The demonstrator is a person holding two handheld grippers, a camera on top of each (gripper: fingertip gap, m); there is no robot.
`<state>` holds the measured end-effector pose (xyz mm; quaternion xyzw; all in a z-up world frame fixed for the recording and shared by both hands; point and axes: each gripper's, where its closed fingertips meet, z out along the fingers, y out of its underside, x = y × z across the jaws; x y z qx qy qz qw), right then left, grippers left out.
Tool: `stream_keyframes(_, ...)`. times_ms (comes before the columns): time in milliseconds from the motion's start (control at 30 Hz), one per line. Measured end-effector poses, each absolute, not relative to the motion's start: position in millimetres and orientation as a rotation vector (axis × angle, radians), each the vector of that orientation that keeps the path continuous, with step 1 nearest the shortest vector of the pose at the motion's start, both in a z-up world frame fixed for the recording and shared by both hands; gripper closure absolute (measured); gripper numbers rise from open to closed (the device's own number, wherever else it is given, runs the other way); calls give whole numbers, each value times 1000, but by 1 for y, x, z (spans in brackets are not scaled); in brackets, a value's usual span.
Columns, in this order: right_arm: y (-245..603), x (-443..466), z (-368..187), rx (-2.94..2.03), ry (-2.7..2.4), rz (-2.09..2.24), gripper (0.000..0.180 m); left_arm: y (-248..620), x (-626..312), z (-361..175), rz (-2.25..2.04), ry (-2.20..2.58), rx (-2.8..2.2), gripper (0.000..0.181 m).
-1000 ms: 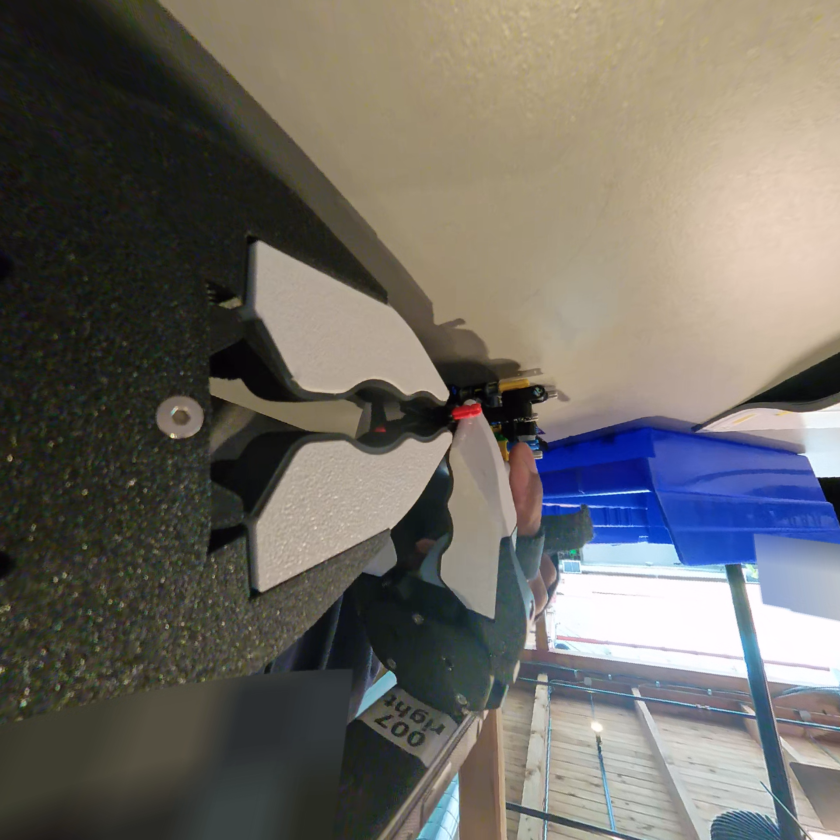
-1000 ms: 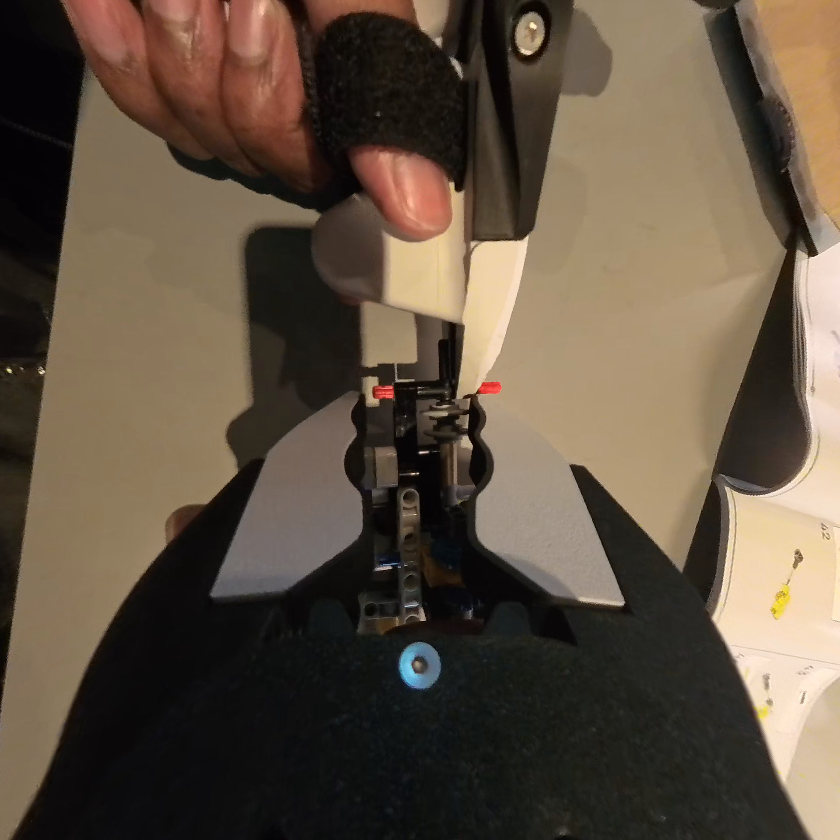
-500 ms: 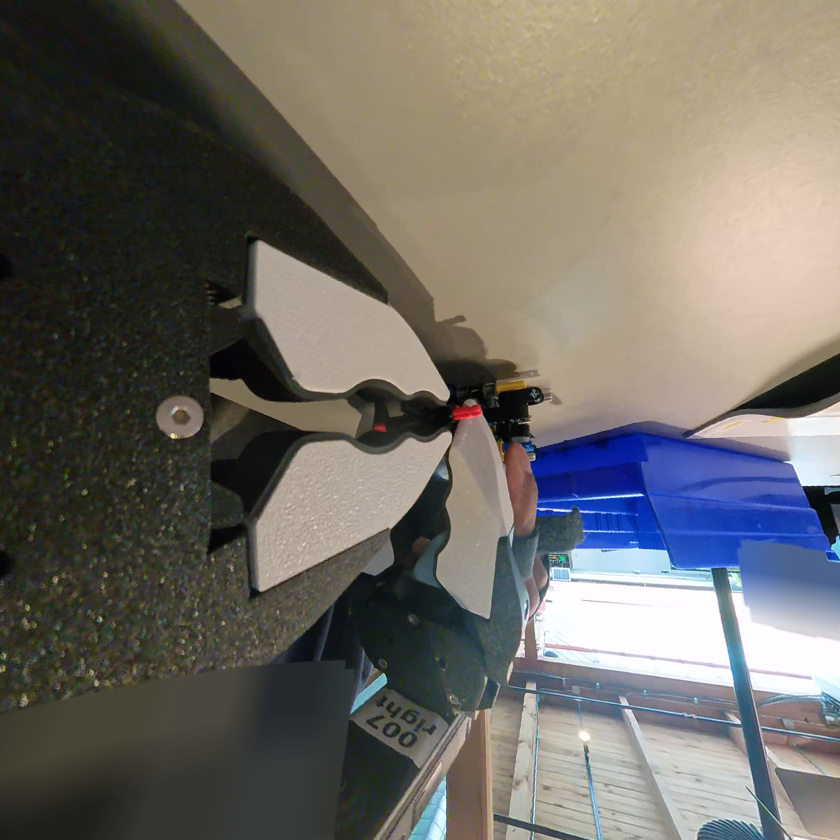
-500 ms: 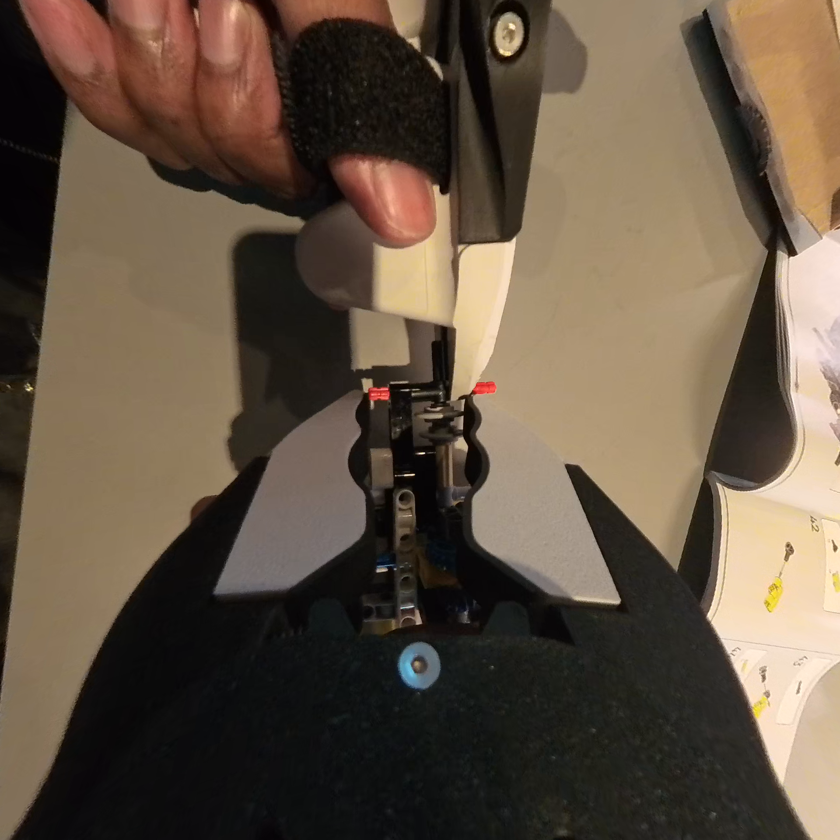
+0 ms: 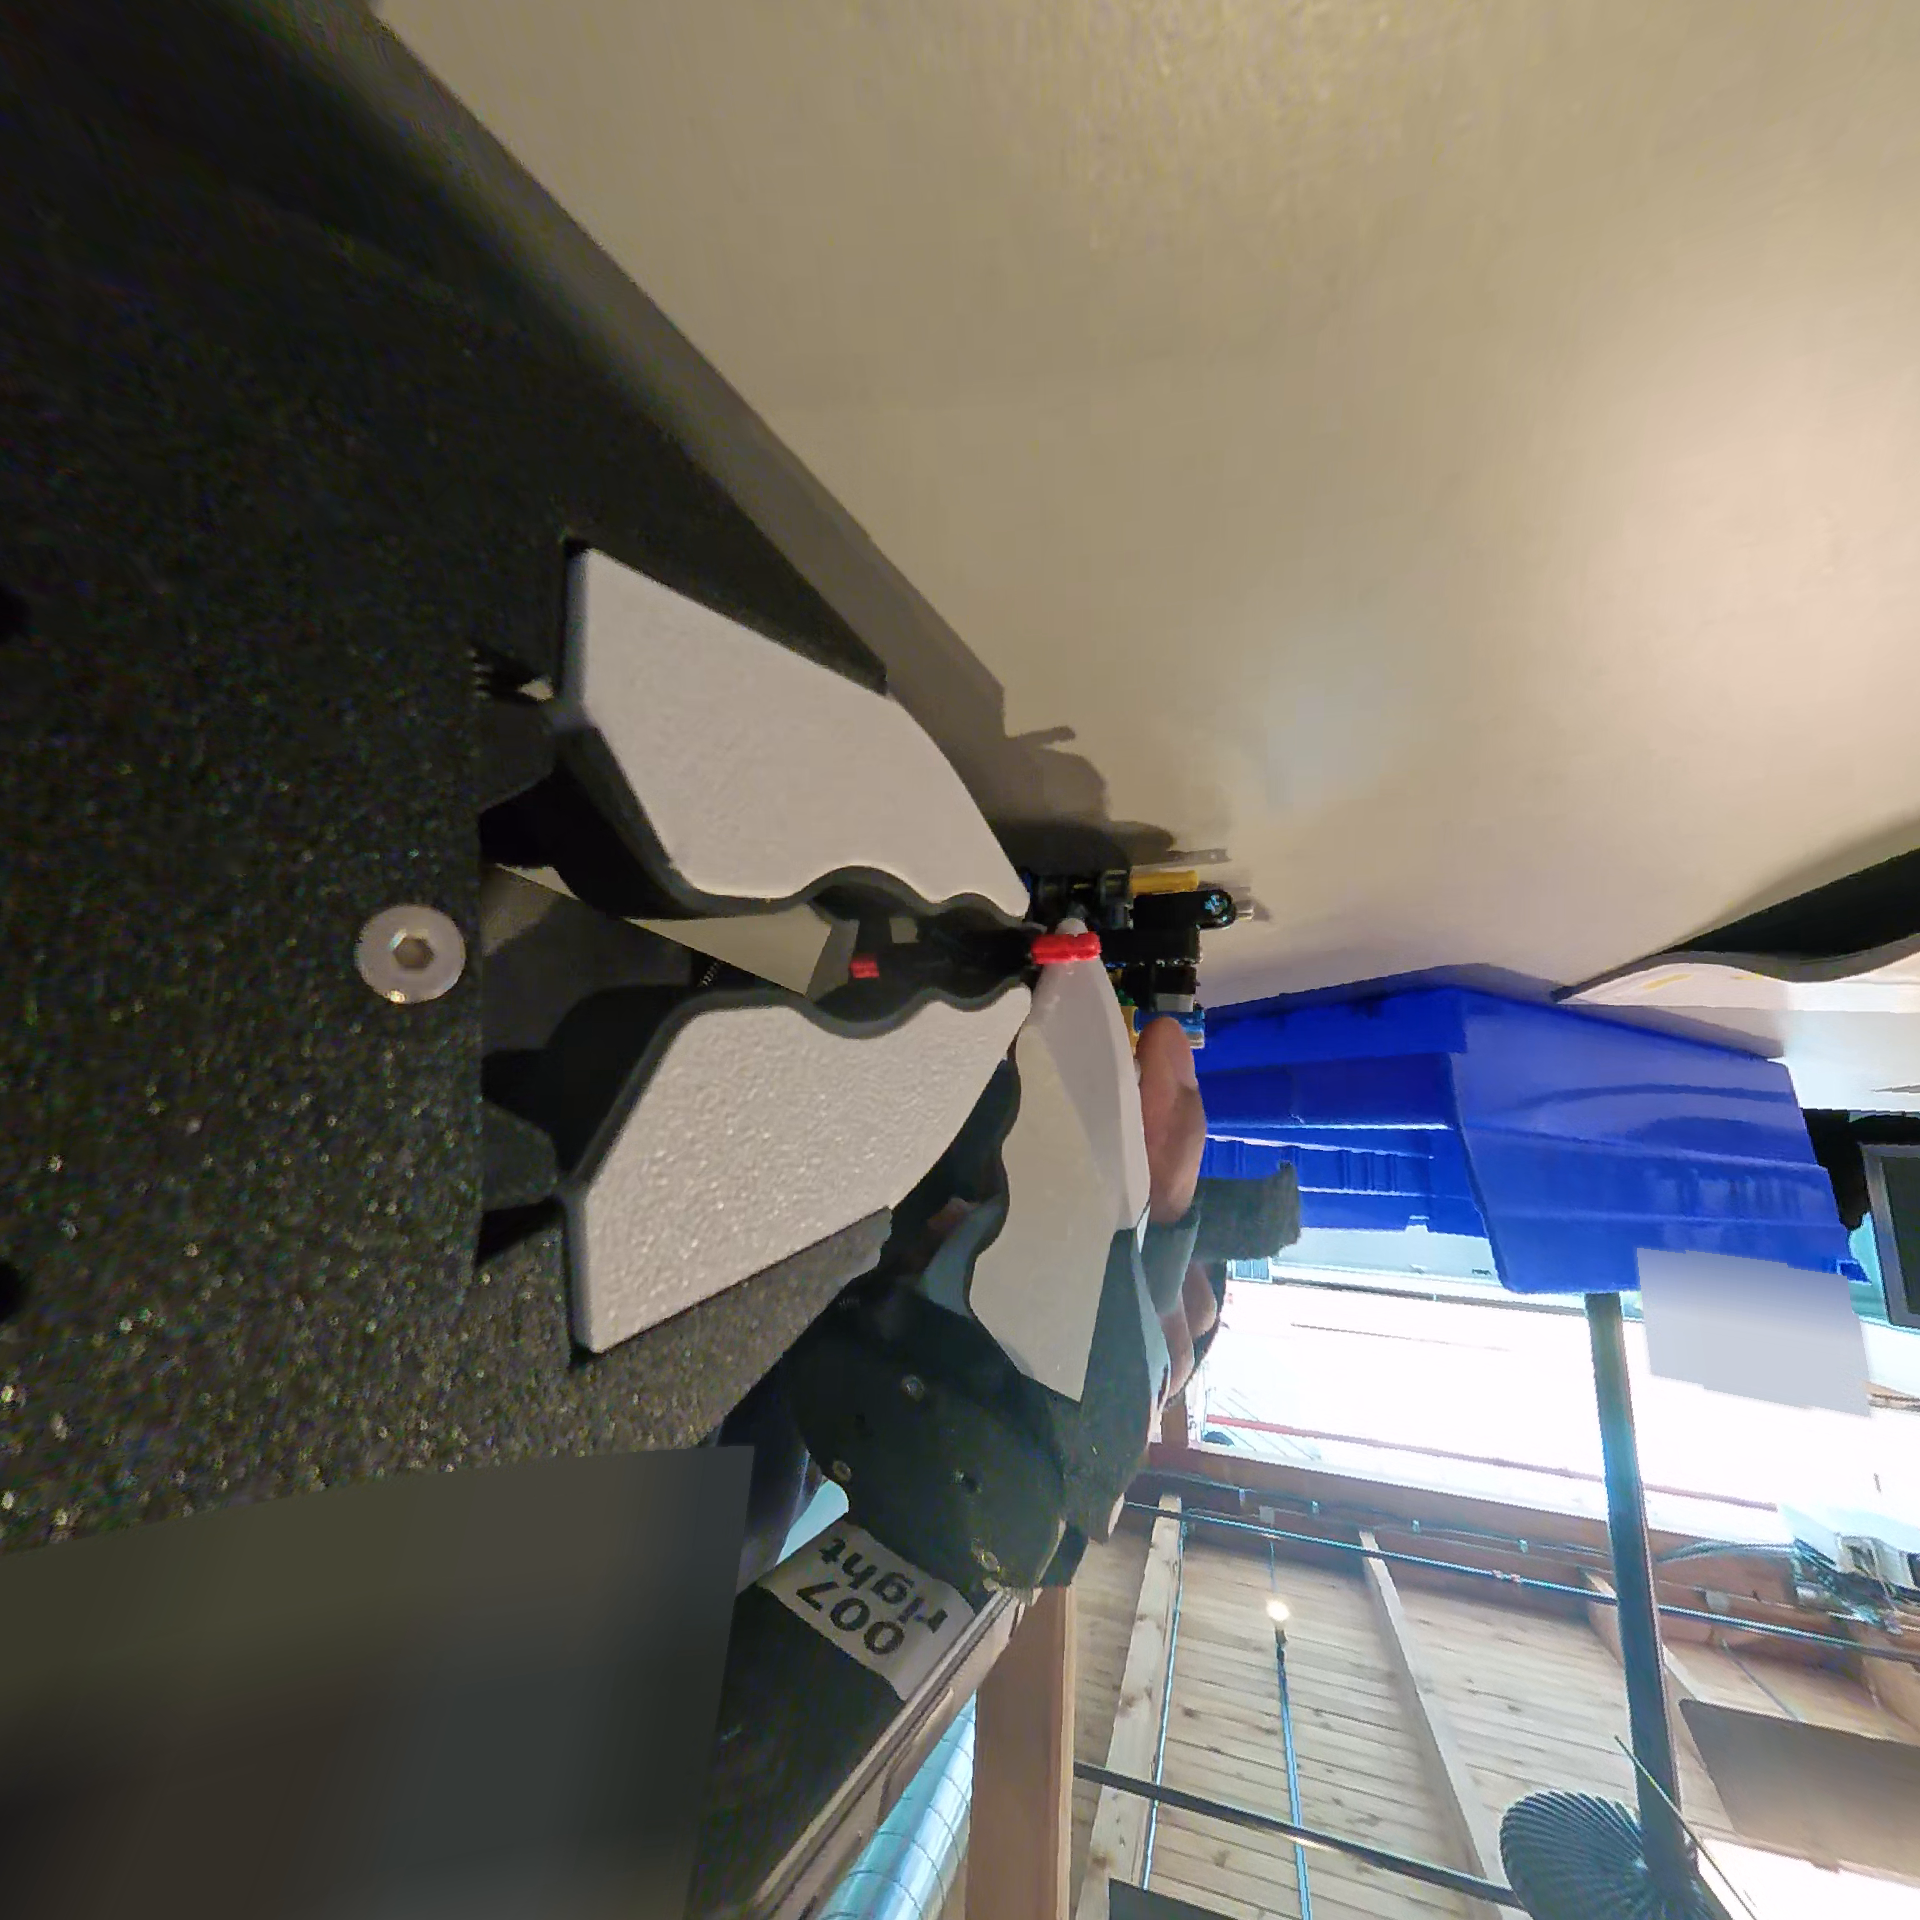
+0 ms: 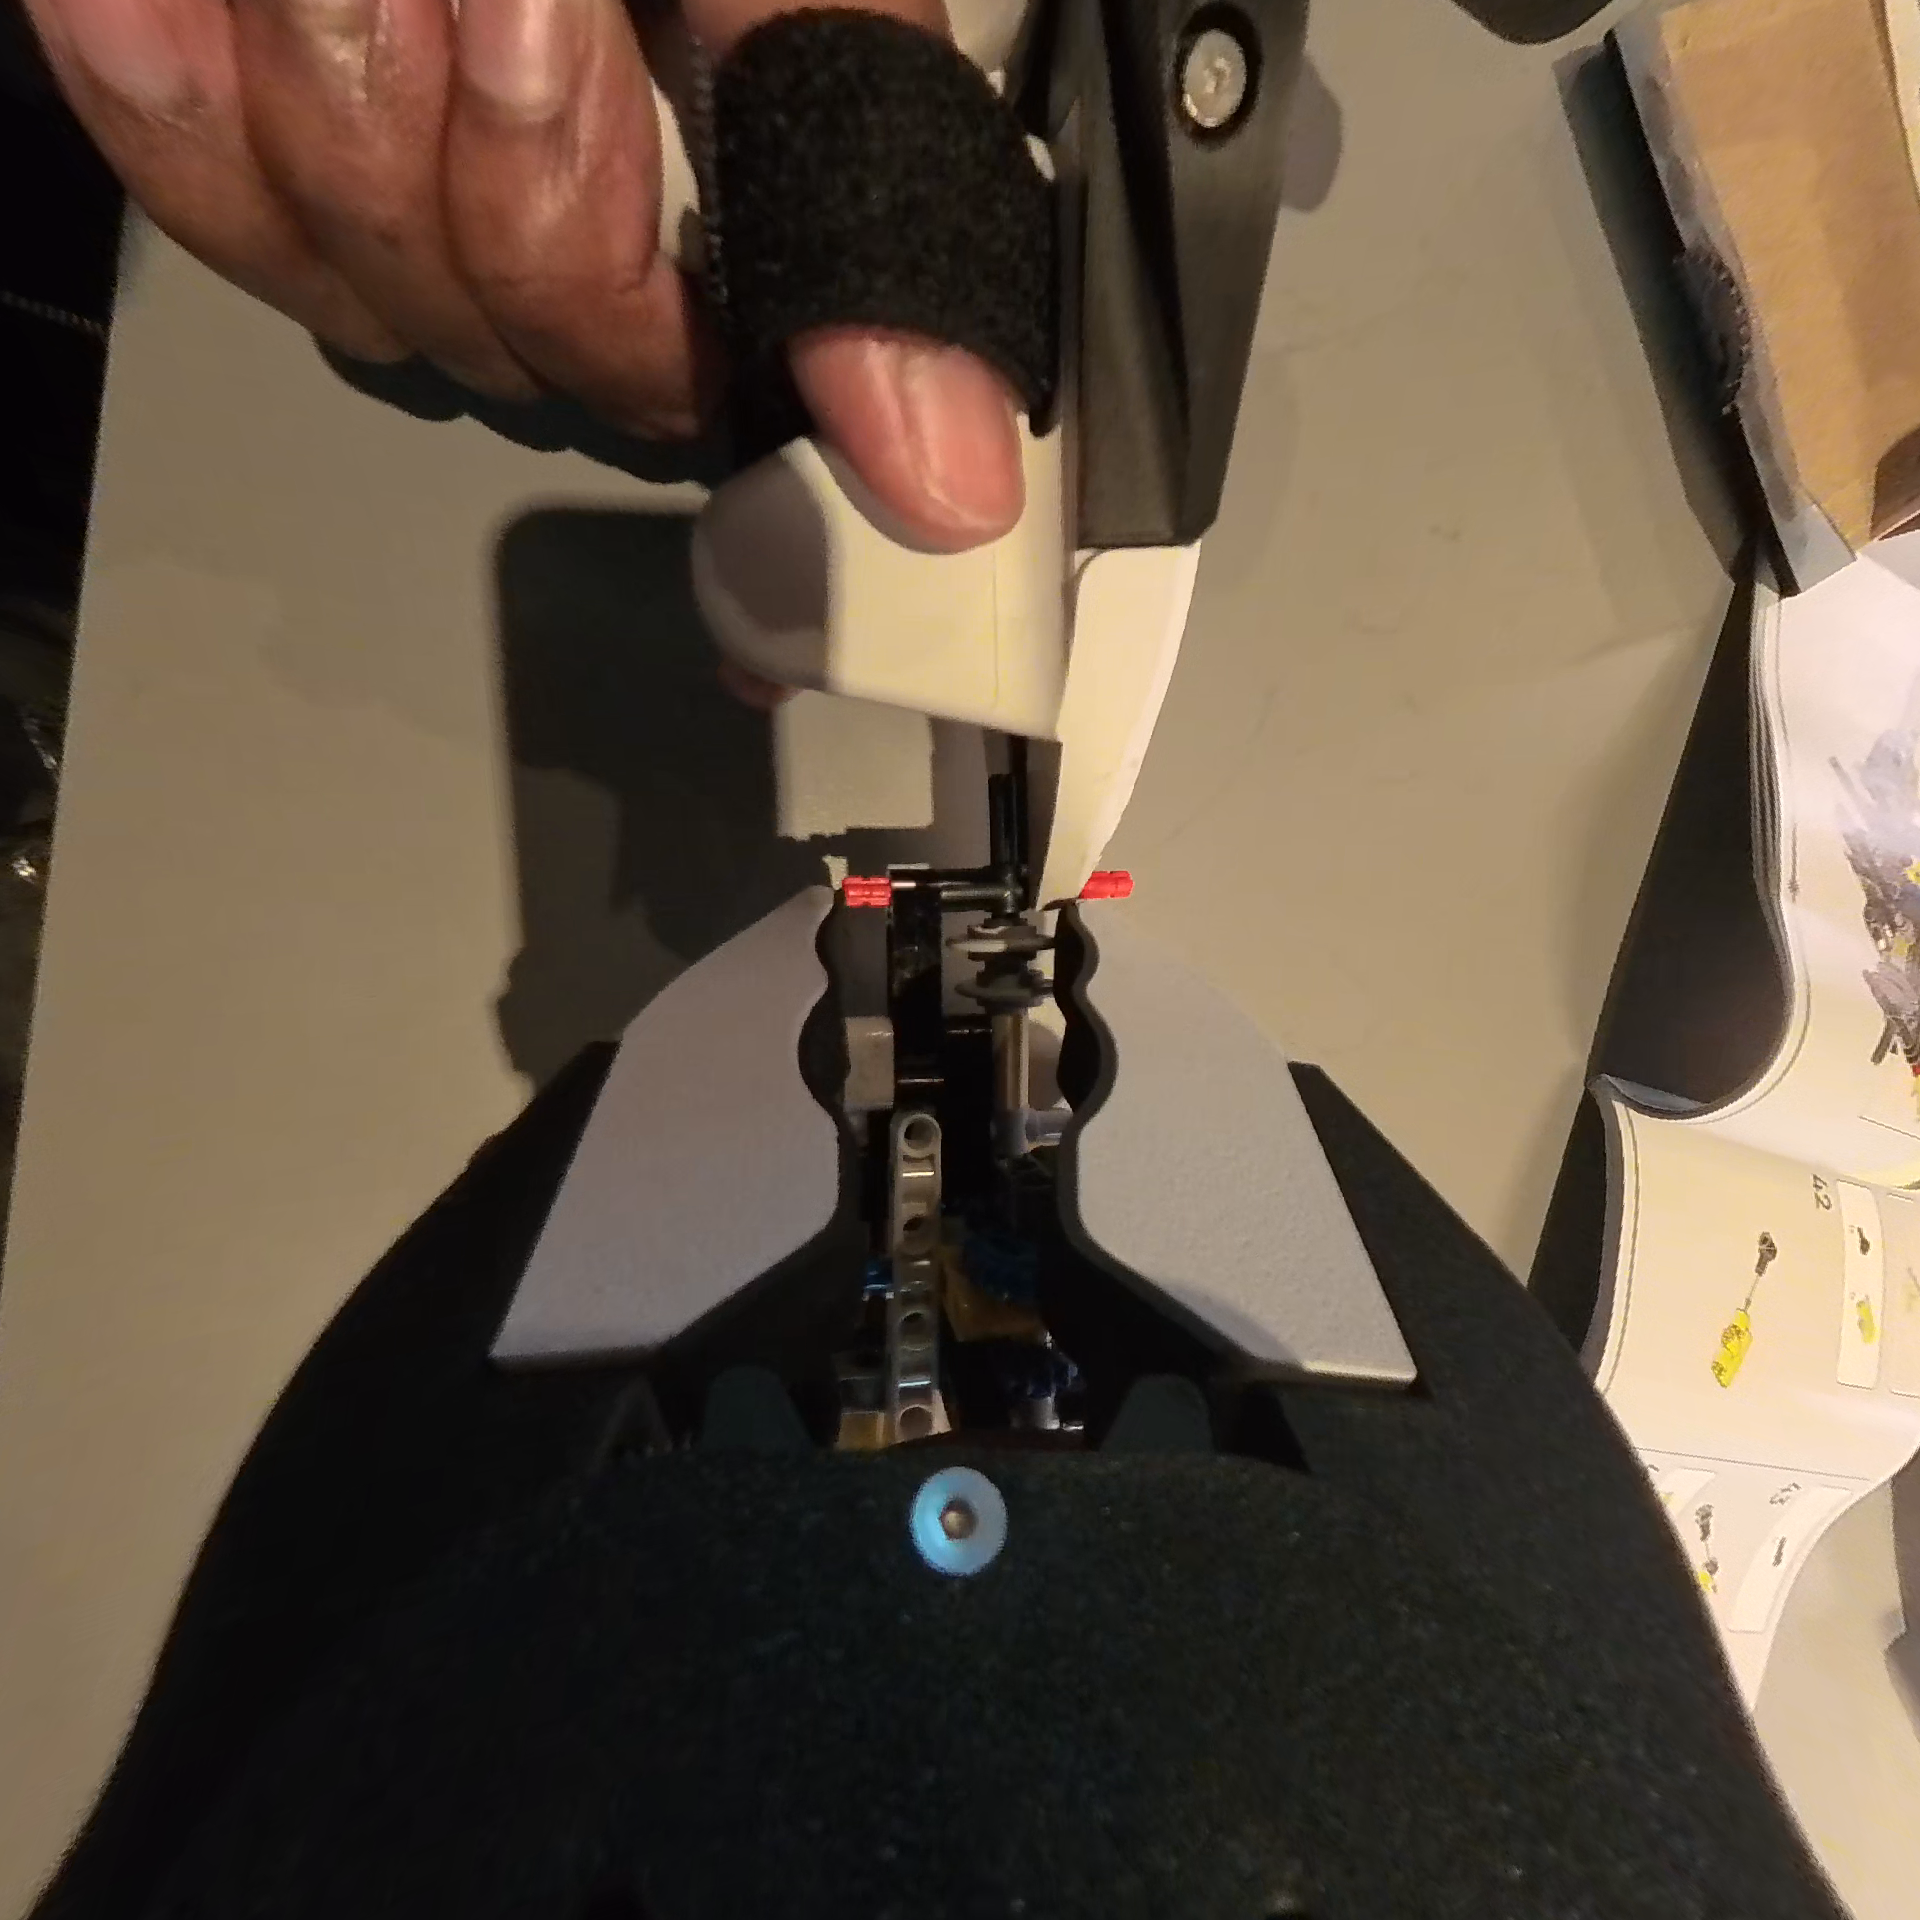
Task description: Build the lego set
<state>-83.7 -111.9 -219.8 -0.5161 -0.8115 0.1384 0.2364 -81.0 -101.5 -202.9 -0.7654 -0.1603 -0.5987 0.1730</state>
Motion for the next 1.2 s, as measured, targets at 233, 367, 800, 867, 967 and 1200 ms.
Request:
stream_keyframes(233, -111, -84, -219, -1395, -2217, 376, 143, -100, -82, -204, -1691, -471, -2173, 174)
stream_keyframes(367, -110, -83, -220, -1406, -2222, 363, 143, -100, -81, -205, -1693, -479, -2170, 174)
stream_keyframes(800, -108, -84, -222, -1369, -2212, 319, 142, -100, -80, -206, -1712, -444, -2155, 173)
stream_keyframes(867, -108, -84, -221, -1364, -2206, 326, 143, -100, -81, -205, -1709, -432, -2157, 172)
stream_keyframes(967, -107, -84, -221, -1358, -2202, 331, 143, -100, -84, -205, -1693, -417, -2159, 168)
stream_keyframes(1200, -107, -84, -220, -1347, -2199, 340, 147, -103, -87, -208, -1623, -332, -2215, 167)
